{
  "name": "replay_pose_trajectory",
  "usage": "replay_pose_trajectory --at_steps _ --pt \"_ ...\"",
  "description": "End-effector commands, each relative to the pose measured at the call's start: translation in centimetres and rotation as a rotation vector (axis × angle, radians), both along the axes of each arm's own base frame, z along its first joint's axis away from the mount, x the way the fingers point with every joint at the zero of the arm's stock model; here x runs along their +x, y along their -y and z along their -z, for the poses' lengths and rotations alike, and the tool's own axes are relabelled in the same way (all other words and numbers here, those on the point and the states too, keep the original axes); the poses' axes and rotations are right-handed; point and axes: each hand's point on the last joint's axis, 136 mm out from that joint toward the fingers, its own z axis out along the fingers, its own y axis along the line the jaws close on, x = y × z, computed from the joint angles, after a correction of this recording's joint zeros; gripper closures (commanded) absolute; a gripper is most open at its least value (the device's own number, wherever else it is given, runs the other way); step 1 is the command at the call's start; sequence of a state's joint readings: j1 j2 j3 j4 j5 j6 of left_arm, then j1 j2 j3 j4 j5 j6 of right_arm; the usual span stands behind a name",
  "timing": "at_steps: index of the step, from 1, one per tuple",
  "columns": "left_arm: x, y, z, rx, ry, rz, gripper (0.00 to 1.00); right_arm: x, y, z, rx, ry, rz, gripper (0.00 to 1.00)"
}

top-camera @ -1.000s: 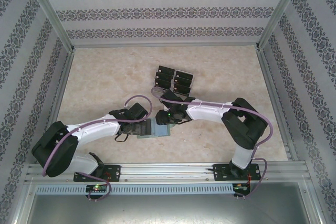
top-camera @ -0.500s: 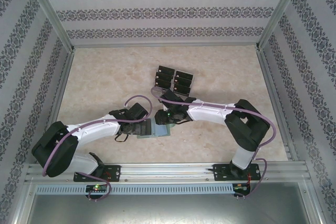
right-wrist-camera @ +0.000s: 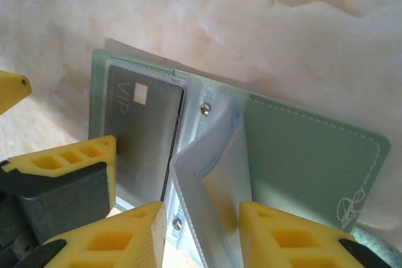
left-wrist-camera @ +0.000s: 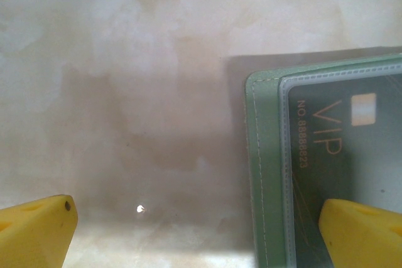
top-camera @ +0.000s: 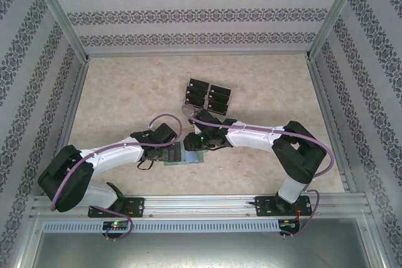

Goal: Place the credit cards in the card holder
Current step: Flip over the card slot on the card holder.

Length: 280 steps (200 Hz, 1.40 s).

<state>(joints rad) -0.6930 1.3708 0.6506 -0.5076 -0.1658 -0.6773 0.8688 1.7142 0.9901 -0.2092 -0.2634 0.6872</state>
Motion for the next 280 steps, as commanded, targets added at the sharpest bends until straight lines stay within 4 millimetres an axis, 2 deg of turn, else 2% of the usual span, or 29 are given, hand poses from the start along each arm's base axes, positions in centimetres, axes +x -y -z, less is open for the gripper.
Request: replay_pose_trajectory --at_steps 1,47,79,111,135,199,280 --pt "-0.7 -0.3 0.6 0.015 -0.011 0.002 0.0 -1.1 -0.1 0.4 0.012 -0.031 -0.008 0.64" --pt "-0.6 -0.2 0.5 0.014 -0.006 0.003 0.0 -1.0 0.8 0.3 -0.015 -0.008 0.008 0.61" --pt "-0.6 -0.2 0.4 0.013 -0.007 0.005 0.0 0.4 1.6 -1.4 -0.075 0.074 0.006 0.53" --pt "-0.6 -0.2 0.4 0.013 -0.006 0.006 0.0 1.7 2.3 -3.1 -0.13 0.16 0.002 0.52" --pt "-0.6 -0.2 0.3 0.012 -0.004 0.005 0.0 2.0 1.9 -3.3 -0.14 0.169 -0.032 0.52" --pt "-0.6 -0.2 0.4 0.014 -0.006 0.005 0.0 2.5 0.4 -0.3 -0.171 0.134 -0.081 0.52" --pt "-0.6 -0.3 0.4 0.014 -0.004 0.005 0.0 2.3 1.6 3.2 -0.246 0.088 -0.091 0.52"
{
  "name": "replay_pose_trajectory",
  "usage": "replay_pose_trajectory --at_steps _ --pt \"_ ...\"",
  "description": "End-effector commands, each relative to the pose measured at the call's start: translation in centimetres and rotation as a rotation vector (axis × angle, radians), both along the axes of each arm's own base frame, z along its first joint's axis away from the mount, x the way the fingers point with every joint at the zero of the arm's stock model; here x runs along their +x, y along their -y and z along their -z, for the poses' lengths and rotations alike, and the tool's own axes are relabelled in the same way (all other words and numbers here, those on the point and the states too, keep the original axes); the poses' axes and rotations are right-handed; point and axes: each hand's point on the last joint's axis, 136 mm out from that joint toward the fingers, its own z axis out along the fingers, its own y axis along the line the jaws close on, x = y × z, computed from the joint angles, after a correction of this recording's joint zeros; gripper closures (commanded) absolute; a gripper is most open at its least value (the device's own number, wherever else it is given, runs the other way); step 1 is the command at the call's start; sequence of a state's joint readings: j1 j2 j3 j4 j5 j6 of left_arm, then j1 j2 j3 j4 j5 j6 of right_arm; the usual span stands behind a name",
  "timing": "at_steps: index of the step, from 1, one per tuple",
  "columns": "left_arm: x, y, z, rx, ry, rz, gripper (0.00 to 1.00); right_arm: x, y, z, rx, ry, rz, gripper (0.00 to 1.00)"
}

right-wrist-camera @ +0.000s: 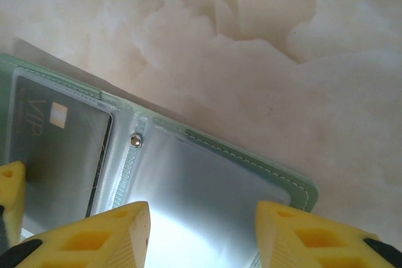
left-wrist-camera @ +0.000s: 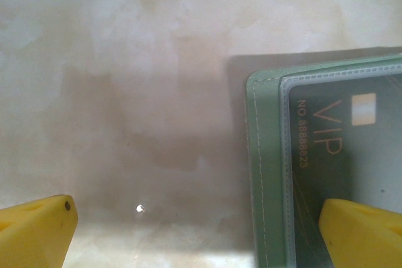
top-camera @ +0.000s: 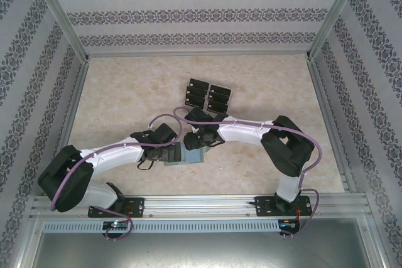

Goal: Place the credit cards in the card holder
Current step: Flip over the card slot on the card holder.

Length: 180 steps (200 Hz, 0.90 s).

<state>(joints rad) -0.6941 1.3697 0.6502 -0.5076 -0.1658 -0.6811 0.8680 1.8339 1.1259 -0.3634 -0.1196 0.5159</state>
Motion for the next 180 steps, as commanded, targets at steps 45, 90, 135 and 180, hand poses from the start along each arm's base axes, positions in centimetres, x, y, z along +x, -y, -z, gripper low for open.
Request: replay_pose_trajectory --at_steps 45,90,135,180 --pt "-0.5 -0.2 0.4 0.014 -0.002 0.005 0.0 -0.6 0.5 1.9 -0.033 -0.03 -0.016 0.53" --pt "-0.5 -0.2 0.4 0.013 -0.002 0.006 0.0 -1.4 0.1 2.1 -0.003 -0.058 -0.02 0.64" --pt "-0.5 -0.2 0.5 0.015 -0.005 0.005 0.0 -1.9 -1.6 0.5 0.109 -0.096 -0.015 0.65" --pt "-0.6 -0.2 0.5 0.013 -0.005 0.004 0.0 -2.6 -3.3 0.0 0.208 -0.163 -0.007 0.62"
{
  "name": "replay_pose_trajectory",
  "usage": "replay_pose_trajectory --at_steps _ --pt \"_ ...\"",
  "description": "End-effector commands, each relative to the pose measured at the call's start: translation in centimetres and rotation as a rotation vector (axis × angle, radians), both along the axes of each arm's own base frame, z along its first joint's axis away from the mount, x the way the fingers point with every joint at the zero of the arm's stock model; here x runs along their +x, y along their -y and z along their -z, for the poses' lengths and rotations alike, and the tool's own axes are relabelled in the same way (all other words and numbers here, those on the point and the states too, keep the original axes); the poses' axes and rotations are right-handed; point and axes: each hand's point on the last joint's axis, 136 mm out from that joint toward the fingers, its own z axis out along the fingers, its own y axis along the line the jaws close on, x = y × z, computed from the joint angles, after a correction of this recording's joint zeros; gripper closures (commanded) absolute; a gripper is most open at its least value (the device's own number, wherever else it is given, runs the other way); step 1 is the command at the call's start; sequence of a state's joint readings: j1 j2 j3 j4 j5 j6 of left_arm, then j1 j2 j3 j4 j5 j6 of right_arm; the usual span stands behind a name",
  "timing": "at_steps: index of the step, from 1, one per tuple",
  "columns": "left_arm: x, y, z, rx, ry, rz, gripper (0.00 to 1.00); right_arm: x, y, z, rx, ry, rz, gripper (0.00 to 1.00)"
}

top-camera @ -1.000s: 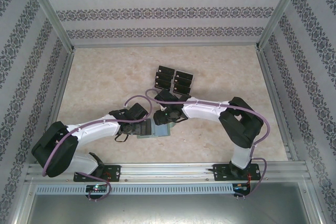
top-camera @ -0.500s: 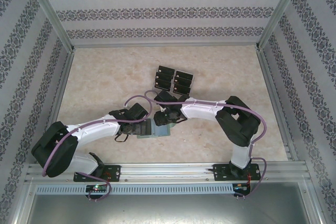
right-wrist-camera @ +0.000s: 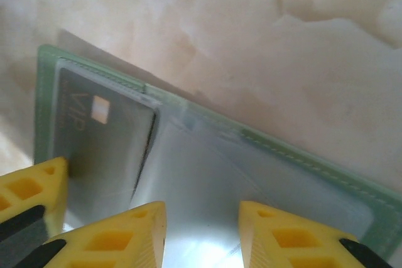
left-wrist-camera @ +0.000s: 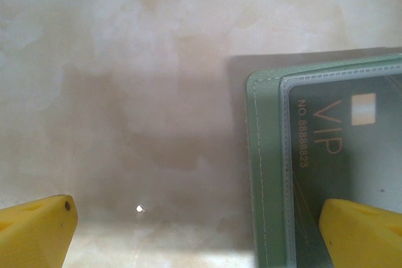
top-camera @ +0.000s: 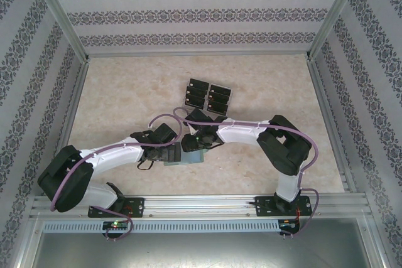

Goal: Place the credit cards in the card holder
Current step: Flip over the card slot on the card holder.

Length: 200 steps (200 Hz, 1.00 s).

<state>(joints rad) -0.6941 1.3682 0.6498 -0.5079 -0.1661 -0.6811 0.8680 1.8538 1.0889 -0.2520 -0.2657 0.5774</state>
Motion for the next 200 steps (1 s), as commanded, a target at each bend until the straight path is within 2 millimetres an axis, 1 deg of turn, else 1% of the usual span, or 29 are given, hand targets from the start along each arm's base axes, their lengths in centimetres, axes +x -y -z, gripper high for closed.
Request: replay_pose_trajectory --at_steps 1,35,86,111,134,174,200 --pt "-0.5 -0.2 0.5 0.013 -0.006 0.004 0.0 -1.3 -1.2 -0.4 0.075 -0.071 -0.001 0.62" --pt "-0.6 -0.2 0.5 0.012 -0.005 0.002 0.0 -1.5 -2.0 -0.8 0.136 -0.105 0.019 0.57" --pt "-0.6 -0.3 0.3 0.01 0.001 0.0 0.0 -1.4 -2.3 -1.6 0.175 -0.115 0.05 0.47" --pt "-0.5 -0.3 0.2 0.009 0.008 -0.005 0.0 -1.4 -2.4 -1.9 0.192 -0.122 0.067 0.45" --pt "-0.4 -0.6 -0.6 0.006 0.04 -0.017 0.0 -1.3 -2.5 -1.8 0.2 -0.131 0.083 0.44" --pt "-0.4 -1.7 -2.5 -0.002 0.107 -0.058 0.0 -1.4 -2.5 -1.3 0.2 -0.148 0.103 0.44" --pt "-0.2 -1.4 -3.7 -0.047 0.155 -0.042 0.0 -1.3 -2.5 -1.3 0.199 -0.148 0.109 0.44"
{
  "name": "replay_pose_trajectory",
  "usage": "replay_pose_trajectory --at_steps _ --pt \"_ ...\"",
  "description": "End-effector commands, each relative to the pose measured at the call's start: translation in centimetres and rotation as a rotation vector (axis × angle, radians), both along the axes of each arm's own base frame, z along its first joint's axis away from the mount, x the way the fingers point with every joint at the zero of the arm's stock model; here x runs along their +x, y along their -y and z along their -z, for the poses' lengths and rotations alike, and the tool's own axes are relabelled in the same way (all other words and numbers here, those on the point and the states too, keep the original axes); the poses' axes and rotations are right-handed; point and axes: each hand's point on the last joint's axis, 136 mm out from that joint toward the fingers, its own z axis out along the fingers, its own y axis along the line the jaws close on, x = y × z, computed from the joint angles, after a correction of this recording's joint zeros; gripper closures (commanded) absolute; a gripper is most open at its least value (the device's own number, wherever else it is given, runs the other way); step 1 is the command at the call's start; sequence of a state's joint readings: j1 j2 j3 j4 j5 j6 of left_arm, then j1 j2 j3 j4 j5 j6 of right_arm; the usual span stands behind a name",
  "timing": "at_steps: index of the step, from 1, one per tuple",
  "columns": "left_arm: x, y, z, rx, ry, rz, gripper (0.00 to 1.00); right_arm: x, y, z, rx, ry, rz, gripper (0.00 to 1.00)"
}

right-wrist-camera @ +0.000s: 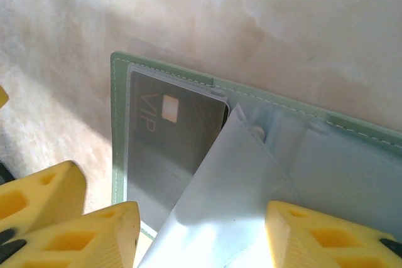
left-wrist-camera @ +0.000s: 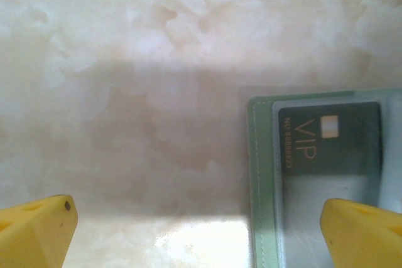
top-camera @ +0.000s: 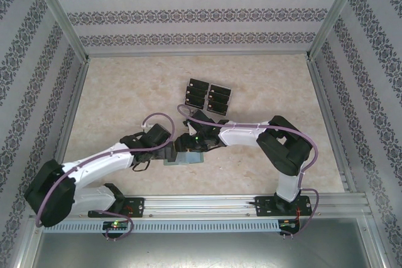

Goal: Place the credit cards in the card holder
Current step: Flip over the card slot on the card holder.

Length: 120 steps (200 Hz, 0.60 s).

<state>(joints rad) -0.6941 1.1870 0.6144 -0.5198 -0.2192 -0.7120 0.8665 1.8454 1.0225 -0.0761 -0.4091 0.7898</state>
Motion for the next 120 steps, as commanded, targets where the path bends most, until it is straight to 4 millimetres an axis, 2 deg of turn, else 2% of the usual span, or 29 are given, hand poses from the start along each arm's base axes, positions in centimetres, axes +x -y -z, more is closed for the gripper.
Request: replay_pose_trajectory --at_steps 1,59,120 --pt "-0.6 -0.6 -0.6 0.009 0.024 0.005 0.0 -0.2 -0.2 -0.4 0.018 -0.007 0.006 0.44" --pt "-1.2 1.9 -3.1 -0.077 0.11 0.182 0.0 -0.2 -0.2 0.0 0.012 -0.018 0.015 0.44" --pt "-3.0 4.6 -2.5 0.01 0.142 0.358 0.01 -0.3 0.0 0.2 0.008 -0.025 0.022 0.44"
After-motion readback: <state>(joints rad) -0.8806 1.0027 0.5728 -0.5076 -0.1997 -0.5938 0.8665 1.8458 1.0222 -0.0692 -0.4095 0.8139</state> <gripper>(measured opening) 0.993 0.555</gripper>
